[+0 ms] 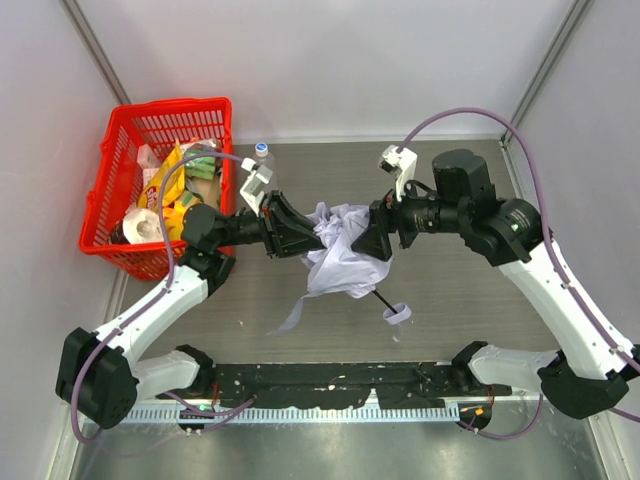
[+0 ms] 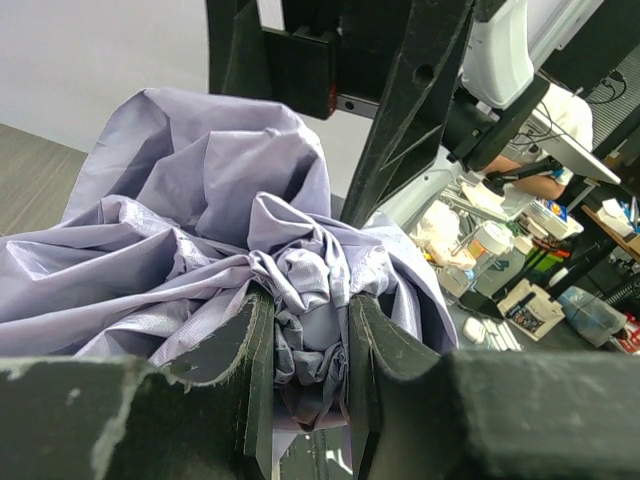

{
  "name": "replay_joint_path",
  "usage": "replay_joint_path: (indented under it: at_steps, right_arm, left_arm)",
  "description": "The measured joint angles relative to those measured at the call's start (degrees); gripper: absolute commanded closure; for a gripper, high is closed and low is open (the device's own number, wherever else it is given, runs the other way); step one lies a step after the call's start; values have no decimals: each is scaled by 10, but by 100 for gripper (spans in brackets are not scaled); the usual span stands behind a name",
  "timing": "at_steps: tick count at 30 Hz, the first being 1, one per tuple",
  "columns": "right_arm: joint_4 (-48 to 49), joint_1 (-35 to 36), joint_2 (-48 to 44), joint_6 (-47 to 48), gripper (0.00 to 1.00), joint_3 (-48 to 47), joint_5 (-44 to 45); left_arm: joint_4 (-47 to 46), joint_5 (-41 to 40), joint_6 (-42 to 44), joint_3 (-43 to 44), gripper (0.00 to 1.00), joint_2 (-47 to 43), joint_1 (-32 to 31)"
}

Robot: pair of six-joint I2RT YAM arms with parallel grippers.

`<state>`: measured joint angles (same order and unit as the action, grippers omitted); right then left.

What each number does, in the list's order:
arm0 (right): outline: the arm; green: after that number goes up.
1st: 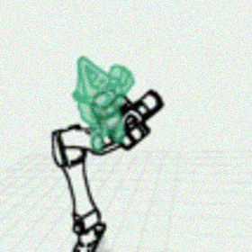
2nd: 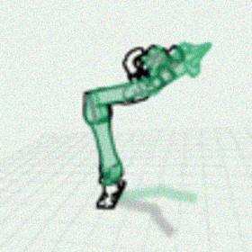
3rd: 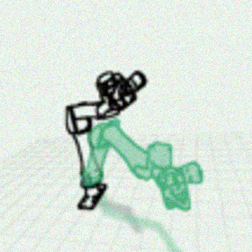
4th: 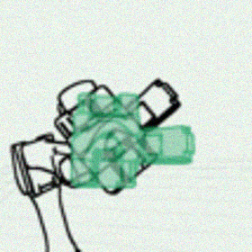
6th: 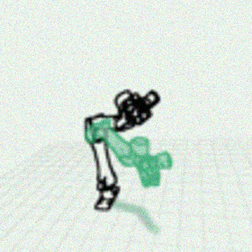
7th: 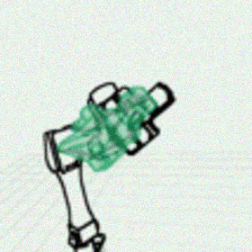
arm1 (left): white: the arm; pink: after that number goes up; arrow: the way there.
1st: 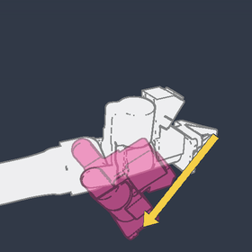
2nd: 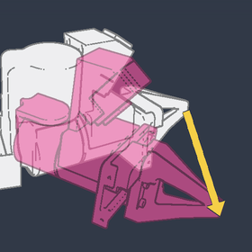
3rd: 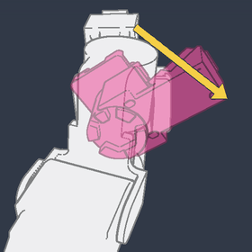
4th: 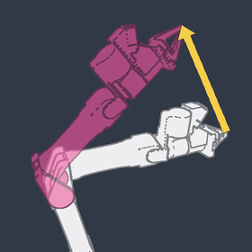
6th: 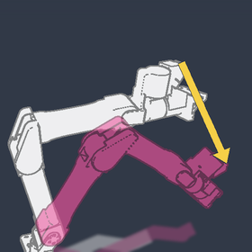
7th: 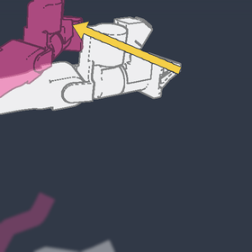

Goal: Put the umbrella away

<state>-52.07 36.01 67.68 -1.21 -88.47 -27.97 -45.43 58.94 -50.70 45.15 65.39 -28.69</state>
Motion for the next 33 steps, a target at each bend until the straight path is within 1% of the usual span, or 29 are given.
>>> replay_joint_path:
  at_steps: [4, 8, 14, 20, 24, 30, 33]
  right_arm:
    - [-3, 0, -23, -18, 15, -2, 11]
    - [-2, 0, -62, -21, 15, 9, 0]
    - [33, 0, -89, -41, 15, 44, -44]
    - [79, 3, -64, -67, 15, 85, -99]
    - [96, 16, -35, -81, 15, 87, -110]
    - [95, 68, -2, -75, 15, 86, -68]
    - [101, 83, 5, -74, 15, 93, -55]
  left_arm:
    - [3, -12, 3, 0, 100, 0, 0]
    - [-7, -12, -8, 0, 100, 0, 0]
    - [-35, -2, -38, 0, 100, 1, 0]
    - [-90, 19, -83, 0, 100, 19, -5]
    - [-100, 25, -93, 0, 100, 30, -13]
    - [-100, 36, -95, 1, 100, 32, -17]
    - [-100, 37, -94, 1, 100, 32, -19]
